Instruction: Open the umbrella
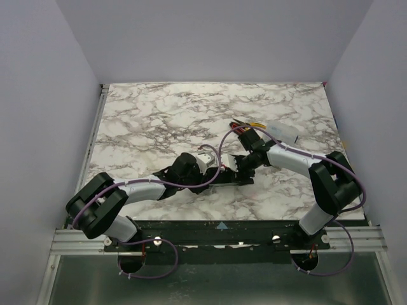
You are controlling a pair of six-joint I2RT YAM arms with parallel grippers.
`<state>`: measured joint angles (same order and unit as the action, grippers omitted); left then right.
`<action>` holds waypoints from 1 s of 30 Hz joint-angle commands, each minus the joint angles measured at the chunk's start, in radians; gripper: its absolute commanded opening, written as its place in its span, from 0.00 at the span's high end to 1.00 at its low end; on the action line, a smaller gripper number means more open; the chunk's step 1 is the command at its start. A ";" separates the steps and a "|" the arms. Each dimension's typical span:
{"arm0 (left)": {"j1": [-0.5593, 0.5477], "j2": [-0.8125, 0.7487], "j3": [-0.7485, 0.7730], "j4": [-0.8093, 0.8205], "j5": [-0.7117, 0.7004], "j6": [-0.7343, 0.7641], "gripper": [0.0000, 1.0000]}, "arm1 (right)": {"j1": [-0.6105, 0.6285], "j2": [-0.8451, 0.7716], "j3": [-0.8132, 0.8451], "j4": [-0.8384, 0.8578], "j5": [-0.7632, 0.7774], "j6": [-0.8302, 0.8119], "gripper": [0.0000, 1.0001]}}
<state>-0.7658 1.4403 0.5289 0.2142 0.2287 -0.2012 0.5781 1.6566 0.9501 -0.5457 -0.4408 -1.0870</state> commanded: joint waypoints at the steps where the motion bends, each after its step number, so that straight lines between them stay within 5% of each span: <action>1: 0.007 -0.022 0.004 0.073 -0.076 0.100 0.88 | 0.002 0.033 -0.037 -0.110 0.007 -0.135 1.00; 4: 0.006 -0.041 -0.006 0.073 -0.066 0.129 0.96 | 0.003 0.040 -0.039 -0.129 0.009 -0.187 1.00; 16: 0.005 -0.080 -0.031 0.077 0.048 0.178 1.00 | 0.003 0.097 0.023 -0.172 -0.003 -0.222 1.00; 19: 0.002 -0.091 -0.018 0.025 0.053 0.164 0.81 | -0.003 0.103 0.032 -0.189 -0.004 -0.220 1.00; 30: -0.058 -0.081 -0.013 0.014 0.088 0.187 0.69 | -0.045 0.070 0.003 -0.197 0.001 -0.228 1.00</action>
<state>-0.8028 1.3594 0.5060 0.2008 0.2382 -0.0208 0.5499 1.6997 1.0080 -0.6640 -0.4633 -1.3075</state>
